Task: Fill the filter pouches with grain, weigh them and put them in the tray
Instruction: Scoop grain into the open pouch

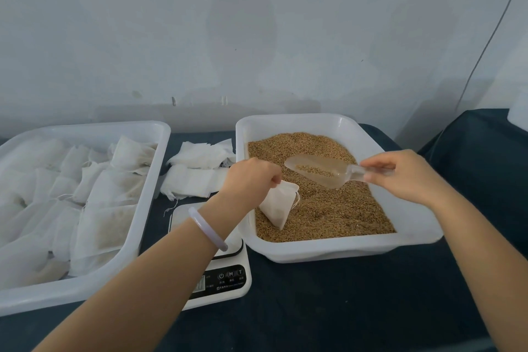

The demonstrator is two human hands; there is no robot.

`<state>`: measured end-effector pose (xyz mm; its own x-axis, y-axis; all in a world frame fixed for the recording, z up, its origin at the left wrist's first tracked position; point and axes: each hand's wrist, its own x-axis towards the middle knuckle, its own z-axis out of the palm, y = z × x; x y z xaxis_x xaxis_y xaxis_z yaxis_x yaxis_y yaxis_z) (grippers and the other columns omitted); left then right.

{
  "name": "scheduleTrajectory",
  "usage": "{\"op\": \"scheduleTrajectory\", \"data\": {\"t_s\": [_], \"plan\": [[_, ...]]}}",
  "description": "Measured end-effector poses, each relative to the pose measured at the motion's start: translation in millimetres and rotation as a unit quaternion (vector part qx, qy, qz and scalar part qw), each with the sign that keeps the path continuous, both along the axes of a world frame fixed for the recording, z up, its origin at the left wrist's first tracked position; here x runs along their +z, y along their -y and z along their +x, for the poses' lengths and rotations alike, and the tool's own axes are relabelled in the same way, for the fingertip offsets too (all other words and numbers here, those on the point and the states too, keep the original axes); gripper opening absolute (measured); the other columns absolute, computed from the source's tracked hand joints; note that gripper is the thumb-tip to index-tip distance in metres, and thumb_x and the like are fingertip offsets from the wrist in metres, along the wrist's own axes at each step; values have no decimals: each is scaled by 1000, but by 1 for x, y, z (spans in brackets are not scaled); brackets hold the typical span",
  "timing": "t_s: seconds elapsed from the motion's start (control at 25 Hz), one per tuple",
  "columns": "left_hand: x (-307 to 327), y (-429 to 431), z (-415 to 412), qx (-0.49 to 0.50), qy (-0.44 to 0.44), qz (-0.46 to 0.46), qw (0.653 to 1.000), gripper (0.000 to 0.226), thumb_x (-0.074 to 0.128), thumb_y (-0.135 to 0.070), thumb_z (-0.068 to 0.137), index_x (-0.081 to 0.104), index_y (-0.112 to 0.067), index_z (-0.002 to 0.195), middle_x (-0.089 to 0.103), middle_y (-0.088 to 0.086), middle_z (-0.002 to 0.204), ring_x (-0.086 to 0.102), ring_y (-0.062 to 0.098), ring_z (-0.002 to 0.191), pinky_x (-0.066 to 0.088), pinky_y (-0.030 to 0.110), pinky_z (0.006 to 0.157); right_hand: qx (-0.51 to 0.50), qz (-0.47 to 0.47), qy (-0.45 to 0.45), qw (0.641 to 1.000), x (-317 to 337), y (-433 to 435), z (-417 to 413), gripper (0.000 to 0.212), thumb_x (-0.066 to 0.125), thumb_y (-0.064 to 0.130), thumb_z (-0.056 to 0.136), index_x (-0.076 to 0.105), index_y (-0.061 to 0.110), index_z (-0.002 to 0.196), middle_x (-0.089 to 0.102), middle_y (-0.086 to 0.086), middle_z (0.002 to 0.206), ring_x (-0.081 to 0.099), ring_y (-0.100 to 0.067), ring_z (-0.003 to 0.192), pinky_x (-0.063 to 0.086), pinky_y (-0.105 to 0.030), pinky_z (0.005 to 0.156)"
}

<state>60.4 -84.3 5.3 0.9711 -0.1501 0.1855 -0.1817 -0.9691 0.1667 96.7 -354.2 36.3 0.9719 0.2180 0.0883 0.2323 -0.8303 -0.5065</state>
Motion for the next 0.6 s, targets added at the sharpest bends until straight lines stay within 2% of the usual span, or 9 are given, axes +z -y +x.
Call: {"op": "scheduleTrajectory", "data": {"t_s": [0.16,0.36,0.6], "plan": [[-1,2,0,7,16,-9,1000,23,47,-21,97,68,-28,103,68,-3,101,61,21,94,49,33,79,35,-17,24,999,18,8,2,26,71,21,81,69,29,106,60,20,95,52,-3,99,34,-29,93],[-2,-1,-4,-12,21,-44,999,20,53,-20,94,71,-27,98,68,-3,99,60,18,94,47,31,76,52,-71,20,996,22,6,4,24,71,22,81,69,35,101,60,21,97,52,-7,107,34,-45,107],[-2,-7,-7,-12,24,-60,998,17,57,-21,92,72,-27,96,66,-1,96,59,19,93,47,30,76,84,-76,42,993,32,1,5,26,72,23,81,61,45,89,57,27,92,47,-1,101,30,-36,104]]}}
